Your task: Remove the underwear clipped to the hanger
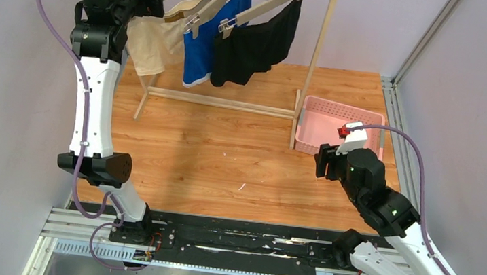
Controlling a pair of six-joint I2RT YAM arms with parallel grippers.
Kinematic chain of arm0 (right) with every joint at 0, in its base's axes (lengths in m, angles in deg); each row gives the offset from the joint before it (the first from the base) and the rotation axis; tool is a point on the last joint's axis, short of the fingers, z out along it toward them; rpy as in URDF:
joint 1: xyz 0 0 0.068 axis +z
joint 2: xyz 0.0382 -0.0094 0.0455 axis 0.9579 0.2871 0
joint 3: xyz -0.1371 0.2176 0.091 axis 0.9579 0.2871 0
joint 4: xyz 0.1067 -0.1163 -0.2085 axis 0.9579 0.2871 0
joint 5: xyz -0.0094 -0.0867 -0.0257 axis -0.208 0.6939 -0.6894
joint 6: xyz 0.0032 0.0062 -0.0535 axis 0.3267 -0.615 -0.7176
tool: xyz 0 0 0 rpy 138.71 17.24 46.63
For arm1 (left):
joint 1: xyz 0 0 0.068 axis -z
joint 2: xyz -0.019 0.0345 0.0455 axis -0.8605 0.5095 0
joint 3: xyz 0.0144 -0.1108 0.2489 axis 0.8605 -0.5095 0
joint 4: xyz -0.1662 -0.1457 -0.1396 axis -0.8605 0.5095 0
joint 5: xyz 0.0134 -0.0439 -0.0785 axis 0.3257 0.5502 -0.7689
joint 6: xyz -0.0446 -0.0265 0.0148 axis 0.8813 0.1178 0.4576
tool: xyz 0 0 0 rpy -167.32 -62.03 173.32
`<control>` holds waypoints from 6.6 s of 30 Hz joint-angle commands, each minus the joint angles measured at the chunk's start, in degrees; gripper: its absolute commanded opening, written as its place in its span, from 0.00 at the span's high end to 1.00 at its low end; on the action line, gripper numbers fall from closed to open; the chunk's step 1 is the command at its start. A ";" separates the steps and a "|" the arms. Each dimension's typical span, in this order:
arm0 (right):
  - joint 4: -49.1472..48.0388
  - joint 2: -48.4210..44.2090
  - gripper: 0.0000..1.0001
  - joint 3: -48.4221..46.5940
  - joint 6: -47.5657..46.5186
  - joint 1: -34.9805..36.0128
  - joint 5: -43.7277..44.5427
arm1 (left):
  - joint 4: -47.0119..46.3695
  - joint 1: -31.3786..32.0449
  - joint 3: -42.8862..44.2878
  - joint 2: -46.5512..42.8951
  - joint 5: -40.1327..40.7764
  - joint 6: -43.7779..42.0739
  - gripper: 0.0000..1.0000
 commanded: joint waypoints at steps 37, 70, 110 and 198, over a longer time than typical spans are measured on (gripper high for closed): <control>-1.13 0.63 0.48 2.25 3.90 0.73 -4.18 | -2.91 -0.83 -3.42 0.54 -15.08 1.54 0.37; -1.19 -0.42 0.53 3.52 5.15 1.80 -5.57 | -2.28 -0.82 -4.56 -0.19 -17.99 2.22 1.00; -1.50 -0.62 0.53 4.87 4.70 1.89 -5.16 | -8.27 -0.81 -5.58 -0.62 -18.42 6.25 1.00; -18.02 33.91 0.17 -33.13 -15.39 -10.28 -76.12 | 21.88 13.94 -60.31 -49.54 -52.84 -5.68 1.00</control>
